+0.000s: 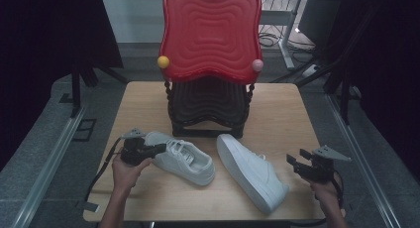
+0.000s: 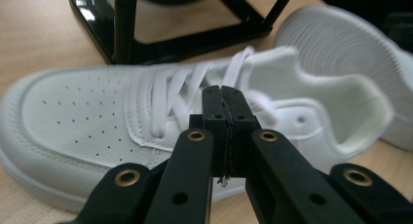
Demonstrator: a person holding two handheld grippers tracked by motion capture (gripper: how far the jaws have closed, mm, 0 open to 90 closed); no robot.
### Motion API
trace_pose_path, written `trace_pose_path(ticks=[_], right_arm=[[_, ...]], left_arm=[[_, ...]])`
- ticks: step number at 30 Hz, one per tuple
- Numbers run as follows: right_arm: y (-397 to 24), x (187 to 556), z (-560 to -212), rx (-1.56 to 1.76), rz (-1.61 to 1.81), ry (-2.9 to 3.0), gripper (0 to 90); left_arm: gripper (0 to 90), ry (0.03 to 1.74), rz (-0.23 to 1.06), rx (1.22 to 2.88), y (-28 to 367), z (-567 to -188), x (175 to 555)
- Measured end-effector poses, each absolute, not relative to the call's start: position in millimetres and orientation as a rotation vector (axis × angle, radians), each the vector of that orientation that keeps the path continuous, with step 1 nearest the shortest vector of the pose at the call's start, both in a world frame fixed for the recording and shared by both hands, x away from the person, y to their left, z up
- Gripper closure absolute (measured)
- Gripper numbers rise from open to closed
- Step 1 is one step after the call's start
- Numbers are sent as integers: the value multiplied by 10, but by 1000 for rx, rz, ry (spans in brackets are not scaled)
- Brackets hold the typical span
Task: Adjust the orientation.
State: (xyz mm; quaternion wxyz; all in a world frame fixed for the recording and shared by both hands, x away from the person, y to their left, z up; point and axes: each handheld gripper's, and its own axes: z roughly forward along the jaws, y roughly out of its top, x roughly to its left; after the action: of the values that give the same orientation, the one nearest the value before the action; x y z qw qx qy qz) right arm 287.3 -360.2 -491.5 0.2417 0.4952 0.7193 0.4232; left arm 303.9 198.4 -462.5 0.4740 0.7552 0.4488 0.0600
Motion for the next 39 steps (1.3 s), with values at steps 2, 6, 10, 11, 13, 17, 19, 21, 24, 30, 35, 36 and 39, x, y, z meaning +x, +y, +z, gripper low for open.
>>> trace_pose_path(ticks=[2,6,10,11,13,17,19,21,24,30,35,36,39], right_arm=[[-3611,2869,-4913,1357,1157,1960,386],[-3594,2867,-4903,1360,1158,1959,386],[-3566,2869,-4897,1351,1162,1967,386],[-3561,2869,-4895,1351,1166,1969,386],[-3556,2869,-4893,1350,1171,1969,386],[-3547,2860,-4868,1353,1205,1962,386],[-3538,2851,-4849,1345,1209,1960,386],[-3527,2845,-4837,1334,1207,1963,386],[-3517,2842,-4830,1332,1210,1965,386],[-3533,2835,-4835,1341,1207,1963,386],[-3533,2839,-4842,1346,1205,1966,387],[-3530,2839,-4842,1346,1204,1967,386],[-3529,2839,-4847,1346,1203,1971,386]], left_arm=[[892,1065,157,1843,1941,-4558,2974],[891,1010,141,1860,1767,-4494,2907],[881,980,118,1895,1585,-4522,2901],[880,974,107,1898,1542,-4538,2903],[882,969,91,1901,1501,-4556,2906],[887,938,57,1941,1269,-4614,2924],[891,927,38,1959,1178,-4642,2938],[894,924,26,1981,1096,-4687,2960],[896,934,9,1994,1036,-4749,2981],[897,946,-37,2021,1005,-4899,2929],[898,949,-55,2029,1050,-4894,2895],[898,949,-56,2031,1054,-4895,2888],[898,949,-57,2040,1064,-4889,2873]])
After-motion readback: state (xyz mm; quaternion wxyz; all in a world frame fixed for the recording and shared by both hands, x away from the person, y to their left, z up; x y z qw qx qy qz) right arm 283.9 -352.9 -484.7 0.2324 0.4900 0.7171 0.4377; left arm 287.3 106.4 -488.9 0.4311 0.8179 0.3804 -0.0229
